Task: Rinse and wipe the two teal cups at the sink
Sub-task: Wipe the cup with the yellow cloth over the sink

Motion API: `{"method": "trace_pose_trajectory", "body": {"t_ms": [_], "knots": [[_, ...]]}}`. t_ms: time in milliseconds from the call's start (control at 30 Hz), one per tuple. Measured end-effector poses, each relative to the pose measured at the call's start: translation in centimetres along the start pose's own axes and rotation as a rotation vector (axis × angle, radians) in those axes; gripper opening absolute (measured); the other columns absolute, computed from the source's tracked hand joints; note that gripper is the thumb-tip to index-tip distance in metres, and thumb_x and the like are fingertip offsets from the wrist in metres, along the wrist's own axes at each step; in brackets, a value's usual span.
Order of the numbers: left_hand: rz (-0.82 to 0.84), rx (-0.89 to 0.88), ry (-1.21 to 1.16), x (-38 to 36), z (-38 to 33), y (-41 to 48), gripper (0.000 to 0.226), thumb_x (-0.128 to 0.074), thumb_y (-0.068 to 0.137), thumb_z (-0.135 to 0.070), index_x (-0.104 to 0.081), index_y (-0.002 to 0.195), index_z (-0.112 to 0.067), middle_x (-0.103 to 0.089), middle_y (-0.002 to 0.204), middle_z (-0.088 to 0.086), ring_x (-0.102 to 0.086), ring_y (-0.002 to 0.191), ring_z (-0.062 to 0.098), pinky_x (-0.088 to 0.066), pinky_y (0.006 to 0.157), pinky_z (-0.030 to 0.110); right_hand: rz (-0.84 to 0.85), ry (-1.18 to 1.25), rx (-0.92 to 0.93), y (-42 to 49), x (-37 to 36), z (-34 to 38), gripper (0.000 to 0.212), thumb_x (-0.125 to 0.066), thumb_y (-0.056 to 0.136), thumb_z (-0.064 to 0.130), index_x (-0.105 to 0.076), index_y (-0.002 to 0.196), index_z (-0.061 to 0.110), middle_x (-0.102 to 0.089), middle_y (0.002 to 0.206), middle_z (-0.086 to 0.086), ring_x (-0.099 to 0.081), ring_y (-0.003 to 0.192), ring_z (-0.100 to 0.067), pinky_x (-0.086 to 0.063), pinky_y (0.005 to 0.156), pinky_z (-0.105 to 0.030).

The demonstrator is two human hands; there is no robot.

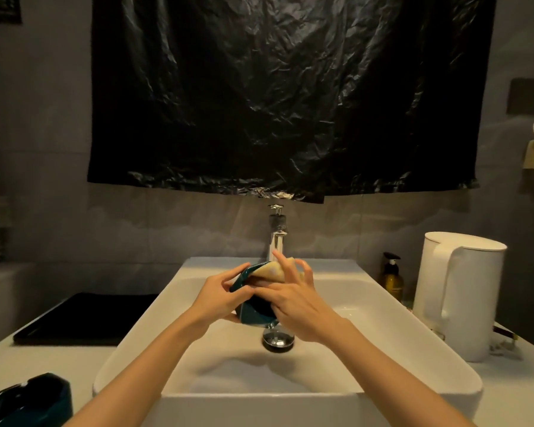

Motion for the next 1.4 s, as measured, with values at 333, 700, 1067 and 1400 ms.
{"method": "trace_pose_trajectory", "body": {"t_ms": [333,700,1067,1400], "knots": [[-0.087,-0.025,-0.047,0.7,-0.2,-0.4,0.056,-0.064,0.085,-0.004,-0.050,0.135,-0.025,-0.064,0.106,0.005,-0.064,0.090,0.017,-0.059,0.058,0.031,-0.179,-0.240,-0.119,-1.0,2.7,-0.1,0.042,-0.032,0.086,0.035,-0.071,0.101,0.032,-0.072,0.104,0.011,-0.045,0.132,-0.025,-0.016,0.109,-0.056],[-0.147,-0.013,-0.052,1.6,-0.2,-0.8,0.059,-0.065,0.085,-0.004,-0.047,0.137,-0.025,-0.058,0.113,0.002,-0.060,0.090,0.019,-0.058,0.055,0.027,-0.126,0.005,-0.023,-1.4,1.2,1.0,0.050,-0.025,0.090,0.034,-0.075,0.091,0.032,-0.069,0.106,0.017,-0.038,0.132,-0.015,-0.006,0.106,-0.044],[-0.043,-0.018,-0.034,0.8,-0.2,-0.7,0.051,-0.063,0.088,-0.010,-0.050,0.133,-0.028,-0.062,0.110,0.001,-0.063,0.094,0.019,-0.060,0.066,0.032,-0.011,0.070,0.055,-0.9,0.3,2.4,0.056,-0.012,0.093,0.037,-0.052,0.133,0.039,-0.046,0.143,0.016,-0.009,0.147,-0.015,0.014,0.109,-0.043],[-0.007,-0.026,-0.006,0.2,-0.4,-0.6,0.048,-0.061,0.089,-0.015,-0.049,0.134,-0.027,-0.060,0.115,0.004,-0.061,0.101,0.022,-0.058,0.072,0.036,-0.117,-0.138,-0.040,-1.1,1.6,1.5,0.042,-0.031,0.091,0.034,-0.055,0.125,0.038,-0.060,0.128,0.015,-0.041,0.126,-0.019,-0.012,0.105,-0.050]]}}
Point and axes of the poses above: each hand's wrist, its own y-axis towards the middle knuckle, its own x-axis out of the back of the hand, z = x × y, the point moved 10 cm from there along y, towards the middle knuckle
